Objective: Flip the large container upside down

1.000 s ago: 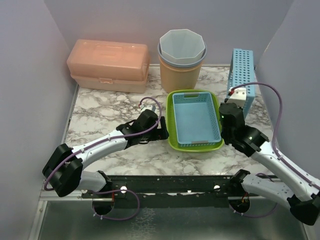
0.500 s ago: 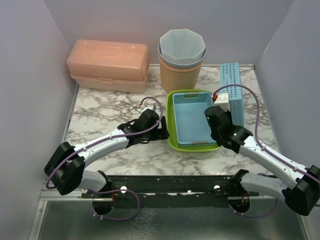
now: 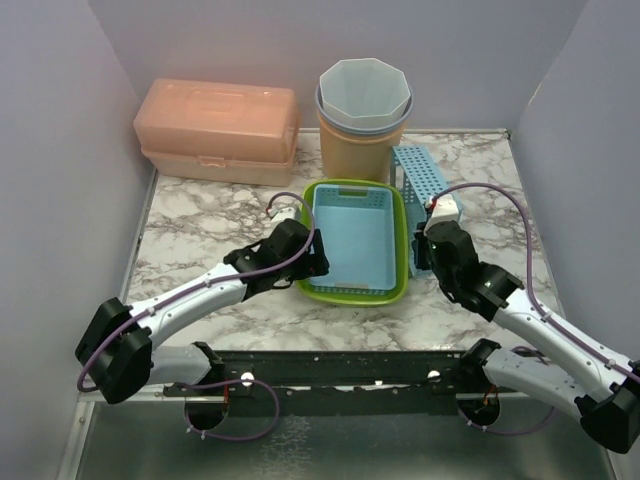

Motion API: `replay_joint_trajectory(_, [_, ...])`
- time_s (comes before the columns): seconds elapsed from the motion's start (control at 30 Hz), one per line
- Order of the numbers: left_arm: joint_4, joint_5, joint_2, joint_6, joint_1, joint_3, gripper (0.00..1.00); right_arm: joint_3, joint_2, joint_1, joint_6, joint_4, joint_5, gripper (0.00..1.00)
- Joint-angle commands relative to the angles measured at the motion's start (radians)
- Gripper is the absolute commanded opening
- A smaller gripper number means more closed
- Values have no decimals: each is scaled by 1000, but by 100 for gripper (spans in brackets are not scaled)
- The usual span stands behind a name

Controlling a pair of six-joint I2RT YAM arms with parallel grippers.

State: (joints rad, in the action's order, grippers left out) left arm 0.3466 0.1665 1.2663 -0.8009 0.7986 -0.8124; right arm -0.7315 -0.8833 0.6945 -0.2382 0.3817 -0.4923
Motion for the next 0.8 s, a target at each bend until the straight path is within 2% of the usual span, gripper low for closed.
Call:
replay_joint_trajectory(0.0, [67, 164, -77, -48, 1, 10, 99, -36, -27, 7, -83, -44, 28, 1])
replay_joint_trajectory(0.13, [94, 203, -128, -53, 1, 16, 99, -51, -38, 7, -75, -10, -214, 1])
replay_joint_trajectory(0.37, [94, 220, -178, -61, -1, 39, 99, -60, -41, 7, 103, -3, -531, 1])
replay_joint_trajectory(0.47, [93, 219, -169, -61, -1, 36, 99, -55, -58, 7, 197, -1, -545, 1])
replay_joint_trajectory(0.6, [94, 203, -148, -47, -1, 18, 99, -28, -89, 7, 159, 28, -533, 1])
replay_joint_trajectory(0.77, [94, 194, -140, -50, -1, 9, 99, 16, -156, 7, 175, 10, -382, 1])
